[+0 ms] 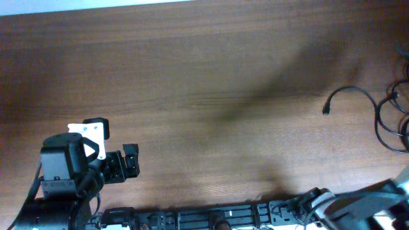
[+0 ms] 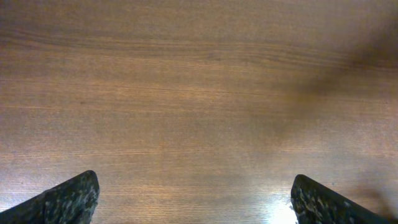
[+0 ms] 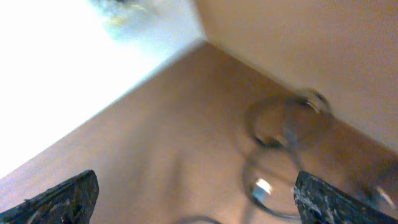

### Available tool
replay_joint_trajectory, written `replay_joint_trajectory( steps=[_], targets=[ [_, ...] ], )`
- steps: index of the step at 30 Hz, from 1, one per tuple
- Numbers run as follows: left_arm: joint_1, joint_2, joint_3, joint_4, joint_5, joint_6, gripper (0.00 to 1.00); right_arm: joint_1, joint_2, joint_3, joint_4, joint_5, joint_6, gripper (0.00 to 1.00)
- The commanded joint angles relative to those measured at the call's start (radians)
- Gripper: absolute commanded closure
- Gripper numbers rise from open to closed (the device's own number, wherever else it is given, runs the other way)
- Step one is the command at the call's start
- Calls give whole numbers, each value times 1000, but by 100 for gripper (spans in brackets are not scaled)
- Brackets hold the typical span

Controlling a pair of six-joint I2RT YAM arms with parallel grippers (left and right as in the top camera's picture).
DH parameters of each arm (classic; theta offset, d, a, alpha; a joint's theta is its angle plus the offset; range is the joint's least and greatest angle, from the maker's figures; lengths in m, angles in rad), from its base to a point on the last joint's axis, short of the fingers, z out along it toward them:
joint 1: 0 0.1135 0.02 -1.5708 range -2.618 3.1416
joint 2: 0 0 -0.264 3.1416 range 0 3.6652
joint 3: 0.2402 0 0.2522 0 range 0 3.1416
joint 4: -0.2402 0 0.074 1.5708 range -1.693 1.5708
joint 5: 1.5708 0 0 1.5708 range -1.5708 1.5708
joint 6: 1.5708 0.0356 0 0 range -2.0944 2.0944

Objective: Untangle cables

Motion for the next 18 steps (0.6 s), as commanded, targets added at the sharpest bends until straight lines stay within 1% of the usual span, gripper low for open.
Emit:
replay_joint_trajectory(
  steps=[1,6,10,12,13,14,15,16,17,18],
  targets=[
    [3,-1,8,2,-8,13,1,130,-113,22,18,-75,-2,1],
    [3,-1,8,2,-8,13,1,368,-215,22,15,-75,-2,1],
    [3,-1,8,2,-8,13,1,595,-290,22,12,-39,7,1],
    [3,-1,8,2,-8,13,1,707,-327,22,-11,89,69,0],
    [3,-1,8,2,-8,13,1,761,-348,21,-36,191,108,2],
    [3,-1,8,2,-8,13,1,825,-373,21,-64,316,144,7],
    [3,-1,8,2,-8,13,1,872,-392,19,-85,408,159,12],
    [3,-1,8,2,-8,13,1,921,-414,17,-105,503,159,15],
    [3,-1,8,2,-8,13,1,957,-440,14,-121,579,158,18],
    [3,-1,8,2,-8,13,1,975,-463,10,-132,612,158,21]
  ],
)
